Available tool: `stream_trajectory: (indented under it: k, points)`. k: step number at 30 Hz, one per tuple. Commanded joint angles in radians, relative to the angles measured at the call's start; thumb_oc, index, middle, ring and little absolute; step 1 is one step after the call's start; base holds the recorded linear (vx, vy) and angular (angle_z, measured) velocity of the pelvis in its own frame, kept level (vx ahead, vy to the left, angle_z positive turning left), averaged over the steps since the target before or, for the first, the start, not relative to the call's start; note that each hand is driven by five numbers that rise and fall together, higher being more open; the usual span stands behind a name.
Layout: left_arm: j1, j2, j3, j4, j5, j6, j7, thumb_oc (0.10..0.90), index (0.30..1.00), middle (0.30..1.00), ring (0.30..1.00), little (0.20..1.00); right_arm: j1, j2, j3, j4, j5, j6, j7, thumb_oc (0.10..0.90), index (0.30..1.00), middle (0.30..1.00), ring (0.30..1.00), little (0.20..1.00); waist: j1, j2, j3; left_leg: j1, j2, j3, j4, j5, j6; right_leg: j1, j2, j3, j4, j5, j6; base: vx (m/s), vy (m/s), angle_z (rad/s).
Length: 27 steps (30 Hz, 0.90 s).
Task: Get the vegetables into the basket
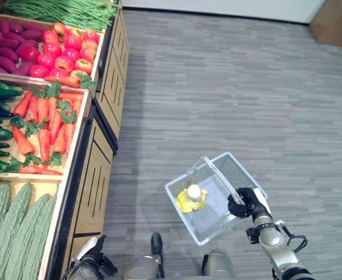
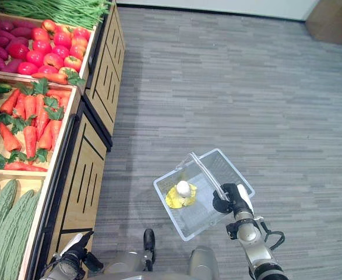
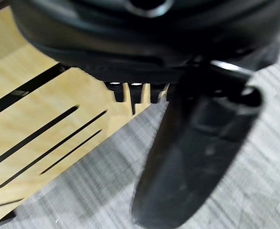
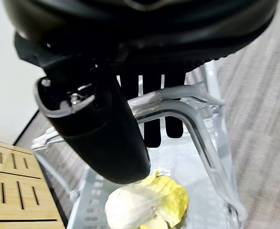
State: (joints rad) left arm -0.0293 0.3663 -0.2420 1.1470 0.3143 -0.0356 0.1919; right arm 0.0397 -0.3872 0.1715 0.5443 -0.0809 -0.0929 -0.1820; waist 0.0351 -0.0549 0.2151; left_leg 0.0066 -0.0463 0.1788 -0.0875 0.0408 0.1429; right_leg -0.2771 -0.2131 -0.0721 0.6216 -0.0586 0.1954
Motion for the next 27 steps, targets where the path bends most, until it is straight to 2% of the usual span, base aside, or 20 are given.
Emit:
stream_trajectory:
  k: [1,2,3,4,5,8,9,10,12,13,16,17,19,20,21,23,24,26,27]
  points:
    - [-0.036,0.025,-0.002,-0.034,0.017,-0.020,0.044,0.900,1.000,1.000,1.000,1.000,-0.042,-0.073,-0.045,-0.116,-0.001,-0.092,-0.045,0.400,0.300,0.300,0.300,0.300,-0.025,0.019,0.007,-0.003,0.045,-0.054,0.035,-0.042,-0.101,0.038,0.064,-0.032,-0.280,0.162,-0.027,0.27,0.035,-0.01]
    - [-0.036,0.025,-0.002,-0.034,0.017,-0.020,0.044,0.900,1.000,1.000,1.000,1.000,-0.042,-0.073,-0.045,-0.116,-0.001,-0.092,-0.045,0.400,0.300,0.300,0.300,0.300,-0.025,0.019,0.007,-0.003,0.045,-0.054,0.035,-0.042,-0.101,0.038,0.064,-0.032,-0.280,0.162,-0.027,0.24,-0.082,0.08]
    - [-0.064,0.019,-0.008,-0.048,0.005,-0.023,0.054,0.900,1.000,1.000,1.000,1.000,-0.039,-0.070,-0.045,-0.123,0.004,-0.095,-0.051,0.400,0.300,0.300,0.300,0.300,-0.042,0.012,0.009,0.017,0.044,-0.073,0.048,-0.066,-0.113,0.018,0.051,-0.012,-0.404,0.174,-0.021,0.26,-0.116,0.20]
    - [-0.077,0.015,-0.007,-0.058,-0.005,-0.027,0.059,0.900,1.000,1.000,1.000,1.000,-0.034,-0.068,-0.043,-0.123,0.005,-0.097,-0.053,0.400,0.300,0.300,0.300,0.300,-0.049,0.009,0.009,0.027,0.046,-0.084,0.054,-0.079,-0.121,0.018,0.041,-0.003,-0.462,0.189,-0.015,0.26,-0.116,0.27]
    - [-0.077,0.015,-0.007,-0.058,-0.005,-0.027,0.059,0.900,1.000,1.000,1.000,1.000,-0.034,-0.069,-0.043,-0.123,0.005,-0.097,-0.053,0.400,0.300,0.300,0.300,0.300,-0.051,0.011,0.011,0.029,0.048,-0.086,0.055,-0.081,-0.121,0.023,0.043,-0.006,-0.467,0.190,-0.015,0.19,-0.099,0.40]
    - [-0.097,0.013,-0.028,-0.098,0.000,-0.042,0.071,0.900,1.000,1.000,1.000,1.000,-0.024,-0.058,-0.040,-0.118,0.007,-0.095,-0.057,0.400,0.300,0.300,0.300,0.300,-0.073,0.002,0.004,0.072,0.060,-0.119,0.059,-0.114,-0.137,-0.004,0.010,0.042,-0.589,0.264,0.011,0.31,-0.152,0.51]
    - [-0.095,0.011,-0.040,-0.134,-0.002,-0.051,0.074,0.900,1.000,1.000,1.000,1.000,-0.012,-0.056,-0.041,-0.128,0.004,-0.095,-0.053,0.400,0.300,0.300,0.300,0.300,-0.079,-0.008,-0.002,0.103,0.061,-0.137,0.057,-0.137,-0.145,-0.012,0.005,0.049,-0.591,0.284,0.023,0.55,-0.292,0.45]
    - [-0.079,0.002,-0.045,-0.148,-0.007,-0.057,0.074,0.900,1.000,1.000,1.000,1.000,-0.001,-0.048,-0.037,-0.118,0.004,-0.095,-0.047,0.400,0.300,0.300,0.300,0.300,-0.077,-0.017,-0.018,0.133,0.066,-0.151,0.062,-0.155,-0.152,0.006,0.017,0.026,-0.570,0.273,0.016,0.44,-0.242,0.51]
    - [-0.072,0.000,-0.050,-0.146,-0.004,-0.056,0.073,0.900,1.000,1.000,1.000,1.000,-0.001,-0.052,-0.037,-0.118,0.002,-0.095,-0.044,0.400,0.300,0.300,0.300,0.300,-0.077,-0.014,-0.026,0.146,0.078,-0.158,0.065,-0.160,-0.158,0.015,0.027,0.014,-0.564,0.261,0.011,0.36,-0.252,0.48]
    - [-0.053,-0.010,-0.054,-0.125,0.001,-0.054,0.074,0.900,1.000,1.000,1.000,1.000,0.021,-0.072,-0.046,-0.130,0.004,-0.102,-0.035,0.400,0.300,0.300,0.300,0.300,-0.079,-0.004,-0.051,0.161,0.118,-0.188,0.085,-0.140,-0.184,0.042,0.070,-0.023,-0.541,0.219,-0.017,0.48,-0.381,0.35]
    - [-0.043,-0.017,-0.048,-0.103,-0.002,-0.053,0.076,0.900,1.000,1.000,1.000,1.000,0.028,-0.085,-0.051,-0.134,0.006,-0.109,-0.034,0.400,0.300,0.300,0.300,0.300,-0.080,0.006,-0.065,0.157,0.141,-0.203,0.098,-0.115,-0.198,0.050,0.091,-0.043,-0.534,0.195,-0.032,0.28,-0.252,0.28]
    - [-0.033,-0.026,-0.020,-0.047,-0.017,-0.045,0.084,0.900,1.000,1.000,1.000,1.000,0.030,-0.103,-0.051,-0.139,-0.002,-0.116,-0.044,0.400,0.300,0.300,0.300,0.300,-0.075,0.015,-0.073,0.146,0.167,-0.215,0.130,-0.064,-0.217,0.058,0.118,-0.060,-0.524,0.164,-0.052,0.31,-0.283,0.09]
    - [-0.030,-0.029,-0.006,-0.026,-0.027,-0.041,0.090,0.900,1.000,1.000,1.000,1.000,0.030,-0.109,-0.052,-0.141,-0.004,-0.118,-0.047,0.400,0.300,0.300,0.300,0.300,-0.075,0.019,-0.075,0.143,0.173,-0.218,0.139,-0.050,-0.223,0.060,0.126,-0.063,-0.525,0.157,-0.059,0.21,-0.186,0.10]
    - [-0.029,-0.032,0.011,-0.003,-0.038,-0.036,0.095,0.900,1.000,1.000,1.000,1.000,0.031,-0.116,-0.054,-0.145,-0.006,-0.120,-0.053,0.400,0.300,0.300,0.300,0.300,-0.074,0.022,-0.077,0.136,0.178,-0.221,0.161,-0.032,-0.230,0.066,0.134,-0.067,-0.527,0.149,-0.067,0.23,-0.210,0.06]
    - [-0.033,-0.035,0.040,0.028,-0.059,-0.029,0.101,0.900,1.000,1.000,1.000,1.000,0.038,-0.127,-0.057,-0.154,-0.013,-0.122,-0.058,0.400,0.300,0.300,0.300,0.300,-0.071,0.022,-0.074,0.112,0.185,-0.209,0.218,0.010,-0.244,0.087,0.141,-0.080,-0.536,0.133,-0.082,0.20,-0.192,0.01]
    - [-0.035,-0.038,0.049,0.035,-0.065,-0.027,0.105,0.900,1.000,1.000,1.000,1.000,0.039,-0.134,-0.056,-0.156,-0.014,-0.122,-0.063,0.400,0.300,0.300,0.300,0.300,-0.071,0.021,-0.070,0.091,0.183,-0.204,0.258,0.026,-0.251,0.104,0.142,-0.088,-0.545,0.126,-0.091,0.11,-0.120,0.13]
    - [-0.037,-0.040,0.057,0.044,-0.069,-0.020,0.107,0.900,1.000,1.000,1.000,1.000,0.040,-0.141,-0.054,-0.152,-0.019,-0.121,-0.066,0.400,0.300,0.300,0.300,0.300,-0.067,0.019,-0.067,0.073,0.188,-0.183,0.295,0.051,-0.255,0.122,0.142,-0.101,-0.550,0.116,-0.101,0.09,-0.083,0.21]
    - [-0.039,-0.040,0.054,0.048,-0.067,-0.018,0.106,0.900,1.000,1.000,1.000,1.000,0.042,-0.145,-0.060,-0.145,-0.028,-0.116,-0.078,0.400,0.300,0.300,0.300,0.300,-0.060,0.019,-0.052,0.027,0.194,-0.153,0.311,0.064,-0.250,0.157,0.137,-0.122,-0.558,0.095,-0.107,0.11,-0.076,0.27]
    - [-0.038,-0.041,0.050,0.043,-0.065,-0.018,0.107,0.900,1.000,1.000,1.000,1.000,0.044,-0.145,-0.065,-0.141,-0.025,-0.112,-0.083,0.400,0.300,0.300,0.300,0.300,-0.055,0.016,-0.044,-0.007,0.191,-0.137,0.296,0.053,-0.244,0.171,0.125,-0.132,-0.562,0.090,-0.102,0.08,-0.022,0.47]
